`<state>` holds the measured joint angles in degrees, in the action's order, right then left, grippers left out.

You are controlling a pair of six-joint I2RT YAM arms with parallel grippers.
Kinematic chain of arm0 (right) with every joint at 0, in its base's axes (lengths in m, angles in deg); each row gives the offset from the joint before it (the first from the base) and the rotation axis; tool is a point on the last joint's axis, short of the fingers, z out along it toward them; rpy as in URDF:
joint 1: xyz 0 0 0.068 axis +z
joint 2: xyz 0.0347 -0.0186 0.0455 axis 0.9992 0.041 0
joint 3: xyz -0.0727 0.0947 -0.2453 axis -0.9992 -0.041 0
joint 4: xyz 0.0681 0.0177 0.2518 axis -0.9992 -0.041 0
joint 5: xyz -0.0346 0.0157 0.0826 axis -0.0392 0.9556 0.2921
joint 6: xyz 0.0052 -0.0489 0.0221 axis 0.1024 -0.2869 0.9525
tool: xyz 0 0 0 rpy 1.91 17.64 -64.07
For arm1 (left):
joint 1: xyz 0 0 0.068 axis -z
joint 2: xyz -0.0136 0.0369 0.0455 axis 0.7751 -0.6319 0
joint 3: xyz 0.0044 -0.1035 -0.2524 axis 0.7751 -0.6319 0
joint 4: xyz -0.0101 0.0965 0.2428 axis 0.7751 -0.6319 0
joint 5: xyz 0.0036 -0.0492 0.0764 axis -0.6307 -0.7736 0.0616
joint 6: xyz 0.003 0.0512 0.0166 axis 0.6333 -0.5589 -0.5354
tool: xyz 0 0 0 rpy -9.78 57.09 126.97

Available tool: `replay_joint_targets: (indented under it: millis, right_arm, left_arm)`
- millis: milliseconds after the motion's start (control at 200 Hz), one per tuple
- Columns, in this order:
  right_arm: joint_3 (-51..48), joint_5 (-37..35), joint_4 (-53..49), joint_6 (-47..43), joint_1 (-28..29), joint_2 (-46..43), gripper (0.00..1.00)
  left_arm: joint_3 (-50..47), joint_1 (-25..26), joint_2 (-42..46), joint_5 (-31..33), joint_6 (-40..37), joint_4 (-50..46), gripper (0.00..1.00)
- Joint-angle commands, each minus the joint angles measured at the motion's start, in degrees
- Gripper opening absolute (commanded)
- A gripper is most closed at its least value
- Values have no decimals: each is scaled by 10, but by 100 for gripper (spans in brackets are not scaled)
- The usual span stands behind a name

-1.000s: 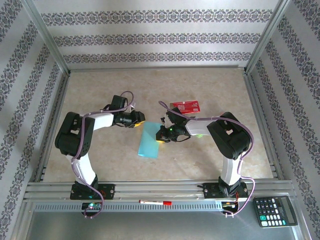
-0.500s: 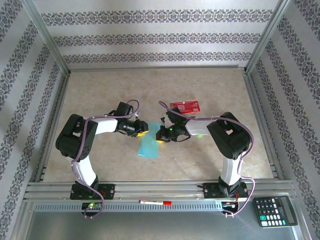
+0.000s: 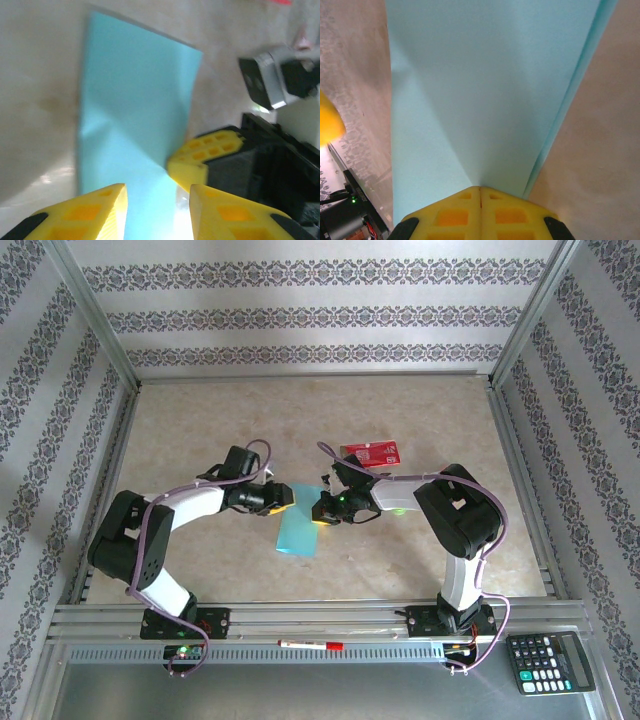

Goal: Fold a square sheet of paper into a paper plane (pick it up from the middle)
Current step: First fold in half a square sheet of paper at the center of the table.

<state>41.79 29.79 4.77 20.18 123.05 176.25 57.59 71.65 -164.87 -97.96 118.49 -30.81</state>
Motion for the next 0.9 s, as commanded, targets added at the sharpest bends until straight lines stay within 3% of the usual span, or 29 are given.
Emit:
replay_joint_targets:
  millis: [0,200,470,704,894]
  right_arm:
    - [-39,-131,-100,-9,-6,55,0]
    - [-40,-131,-100,-10,-5,56,0]
    - [-45,-132,-100,-10,-6,52,0]
    - [-46,-132,-100,-10,-7,51,0]
    - [-44,-131,-100,-10,-6,53,0]
  left_arm:
    - [-14,19,-22,-22,29,33,38]
    - [-11,7,-61,19,1,-5,36]
    - [-56,-35,2,23,-24,-29,37]
    - [-70,32,46,-26,22,43,42]
    - [-67,46,8,12,8,-14,41]
